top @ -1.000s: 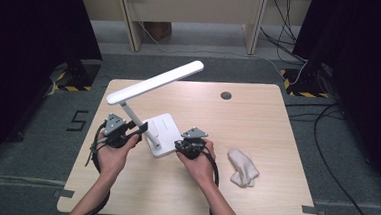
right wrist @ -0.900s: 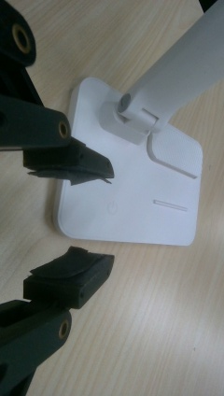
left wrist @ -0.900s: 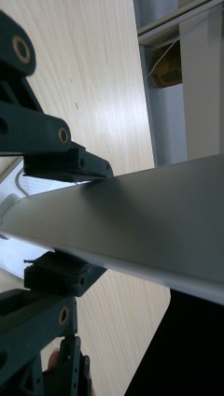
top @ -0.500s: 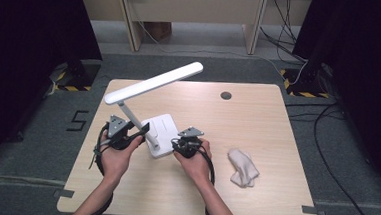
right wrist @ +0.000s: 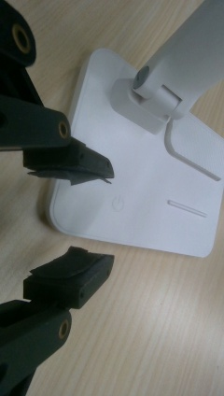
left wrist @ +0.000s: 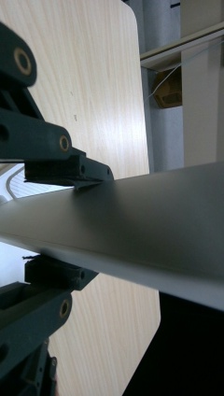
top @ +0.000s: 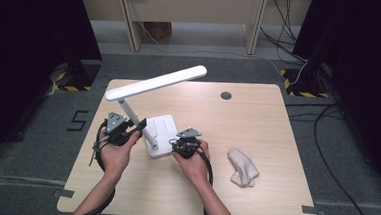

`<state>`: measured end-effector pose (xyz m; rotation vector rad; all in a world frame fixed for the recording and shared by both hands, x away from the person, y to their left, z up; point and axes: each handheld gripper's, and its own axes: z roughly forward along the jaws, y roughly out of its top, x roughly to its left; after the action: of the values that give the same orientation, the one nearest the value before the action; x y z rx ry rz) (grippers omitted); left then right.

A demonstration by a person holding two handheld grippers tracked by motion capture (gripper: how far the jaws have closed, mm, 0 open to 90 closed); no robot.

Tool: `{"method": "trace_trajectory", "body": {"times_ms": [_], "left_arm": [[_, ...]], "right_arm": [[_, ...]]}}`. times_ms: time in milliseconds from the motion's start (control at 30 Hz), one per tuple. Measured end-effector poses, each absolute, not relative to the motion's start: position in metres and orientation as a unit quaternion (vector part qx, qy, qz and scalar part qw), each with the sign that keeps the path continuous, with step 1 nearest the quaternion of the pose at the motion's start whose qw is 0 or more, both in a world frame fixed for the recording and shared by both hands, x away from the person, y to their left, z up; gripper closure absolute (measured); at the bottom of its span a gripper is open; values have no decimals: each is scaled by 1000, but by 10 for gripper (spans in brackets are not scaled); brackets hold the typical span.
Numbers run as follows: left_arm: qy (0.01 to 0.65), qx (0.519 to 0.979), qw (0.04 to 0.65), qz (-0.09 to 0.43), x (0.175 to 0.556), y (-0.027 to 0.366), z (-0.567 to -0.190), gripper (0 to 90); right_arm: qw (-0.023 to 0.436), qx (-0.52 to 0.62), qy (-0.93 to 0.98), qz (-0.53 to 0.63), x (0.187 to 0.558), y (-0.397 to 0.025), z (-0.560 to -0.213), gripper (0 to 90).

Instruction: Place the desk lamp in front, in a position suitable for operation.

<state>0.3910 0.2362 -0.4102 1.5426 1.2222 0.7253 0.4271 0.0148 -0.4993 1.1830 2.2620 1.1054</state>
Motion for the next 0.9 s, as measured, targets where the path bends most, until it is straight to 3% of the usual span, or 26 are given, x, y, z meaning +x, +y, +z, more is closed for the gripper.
{"method": "trace_trajectory", "body": {"times_ms": [900], "left_arm": [[524, 622, 499, 298, 407, 246, -416, 670]], "right_arm": [[165, 412, 807, 389, 423, 25, -507, 535]]}}
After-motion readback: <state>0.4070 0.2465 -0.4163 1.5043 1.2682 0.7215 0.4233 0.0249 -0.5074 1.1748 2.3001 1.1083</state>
